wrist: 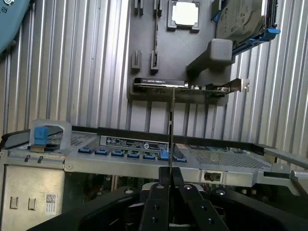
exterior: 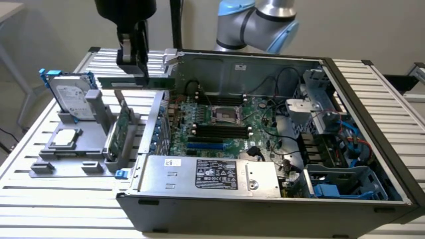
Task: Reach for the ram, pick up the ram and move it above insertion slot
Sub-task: 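Pick up the ram and move it above insertion slot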
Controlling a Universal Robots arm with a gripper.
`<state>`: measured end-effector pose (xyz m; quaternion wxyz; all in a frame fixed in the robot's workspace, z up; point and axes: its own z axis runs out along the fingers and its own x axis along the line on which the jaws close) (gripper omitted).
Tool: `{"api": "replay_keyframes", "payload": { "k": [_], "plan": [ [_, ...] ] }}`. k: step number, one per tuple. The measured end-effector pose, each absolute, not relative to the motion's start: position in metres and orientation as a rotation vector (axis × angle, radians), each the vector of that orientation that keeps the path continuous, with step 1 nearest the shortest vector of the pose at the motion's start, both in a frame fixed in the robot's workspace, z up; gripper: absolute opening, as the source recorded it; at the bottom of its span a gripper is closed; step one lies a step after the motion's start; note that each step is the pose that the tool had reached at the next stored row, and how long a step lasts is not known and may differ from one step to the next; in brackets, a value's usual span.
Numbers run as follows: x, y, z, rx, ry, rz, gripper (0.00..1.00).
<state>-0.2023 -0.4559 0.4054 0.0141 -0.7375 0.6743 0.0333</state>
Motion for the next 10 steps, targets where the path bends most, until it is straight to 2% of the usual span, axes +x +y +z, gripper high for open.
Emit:
{"api": "replay_keyframes", "payload": {
  "k": [10],
  "plan": [
    [-0.159,-0.452,0.405,-2.293,2.097,0.112,0.14]
  ]
}}
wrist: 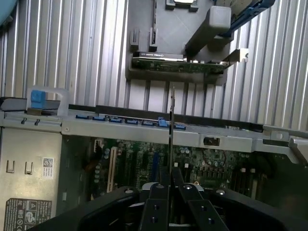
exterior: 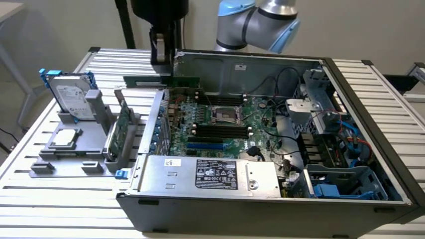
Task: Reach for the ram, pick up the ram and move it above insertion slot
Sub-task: 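Pick up the ram and move it above insertion slot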
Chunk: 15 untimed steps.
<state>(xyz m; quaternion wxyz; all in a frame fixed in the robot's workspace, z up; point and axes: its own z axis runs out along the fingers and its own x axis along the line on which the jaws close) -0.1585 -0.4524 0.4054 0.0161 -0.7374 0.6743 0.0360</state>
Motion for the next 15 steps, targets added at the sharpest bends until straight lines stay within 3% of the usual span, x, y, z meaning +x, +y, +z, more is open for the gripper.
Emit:
{"api": "replay_keyframes", "payload": {
  "k": [15],
  "plan": [
    [-0.096,-0.434,0.400,-2.293,2.096,0.116,0.14]
  ]
}}
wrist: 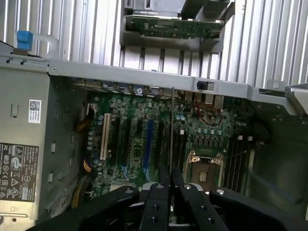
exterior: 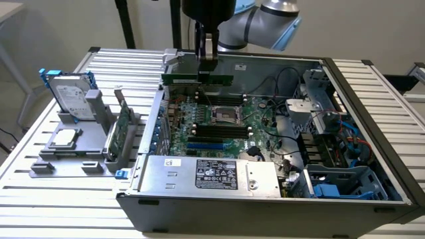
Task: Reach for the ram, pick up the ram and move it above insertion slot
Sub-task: 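Pick up the ram and move it above insertion slot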
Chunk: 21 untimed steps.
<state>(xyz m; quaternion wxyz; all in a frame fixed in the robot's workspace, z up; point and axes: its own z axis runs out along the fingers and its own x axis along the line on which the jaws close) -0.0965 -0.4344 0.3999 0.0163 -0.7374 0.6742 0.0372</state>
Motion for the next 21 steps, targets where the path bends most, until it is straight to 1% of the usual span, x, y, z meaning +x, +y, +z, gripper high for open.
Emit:
{"api": "replay_keyframes", "payload": {
  "k": [9,21],
  "plan": [
    [-0.082,-0.405,0.393,-2.293,2.096,0.116,0.14],
    [-0.062,-0.397,0.390,-2.278,2.107,0.117,0.14]
  ]
}}
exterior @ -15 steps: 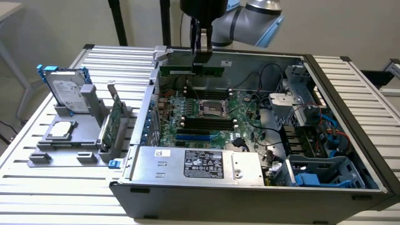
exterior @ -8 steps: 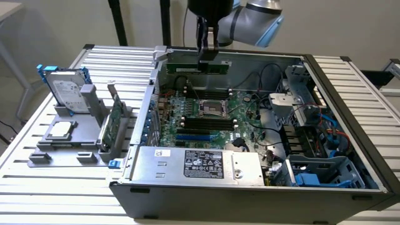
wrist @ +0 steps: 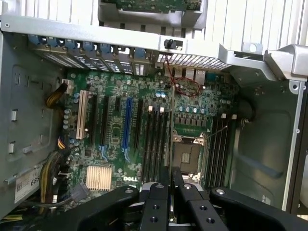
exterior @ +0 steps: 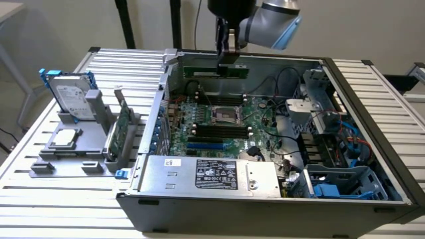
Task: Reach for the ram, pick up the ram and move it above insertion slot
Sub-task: 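Pick up the ram and move it above insertion slot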
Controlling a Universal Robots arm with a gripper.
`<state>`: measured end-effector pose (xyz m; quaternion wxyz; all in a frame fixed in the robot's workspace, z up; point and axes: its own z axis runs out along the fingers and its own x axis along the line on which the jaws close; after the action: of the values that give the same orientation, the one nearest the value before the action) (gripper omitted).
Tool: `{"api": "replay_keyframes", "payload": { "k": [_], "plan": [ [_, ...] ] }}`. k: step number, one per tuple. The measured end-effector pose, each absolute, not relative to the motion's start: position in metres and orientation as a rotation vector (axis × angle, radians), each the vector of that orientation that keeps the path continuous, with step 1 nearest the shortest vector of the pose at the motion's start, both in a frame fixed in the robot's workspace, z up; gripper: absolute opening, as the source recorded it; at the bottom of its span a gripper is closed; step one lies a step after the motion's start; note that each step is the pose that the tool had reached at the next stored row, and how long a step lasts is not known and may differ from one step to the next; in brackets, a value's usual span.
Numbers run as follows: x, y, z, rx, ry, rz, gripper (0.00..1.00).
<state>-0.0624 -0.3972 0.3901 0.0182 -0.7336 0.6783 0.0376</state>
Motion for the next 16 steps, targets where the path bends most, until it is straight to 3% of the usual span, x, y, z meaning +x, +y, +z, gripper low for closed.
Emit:
{"api": "replay_keyframes", "payload": {
  "k": [16],
  "plan": [
    [-0.0543,-0.3931,0.3895,-2.226,2.130,0.115,0.14]
  ]
}}
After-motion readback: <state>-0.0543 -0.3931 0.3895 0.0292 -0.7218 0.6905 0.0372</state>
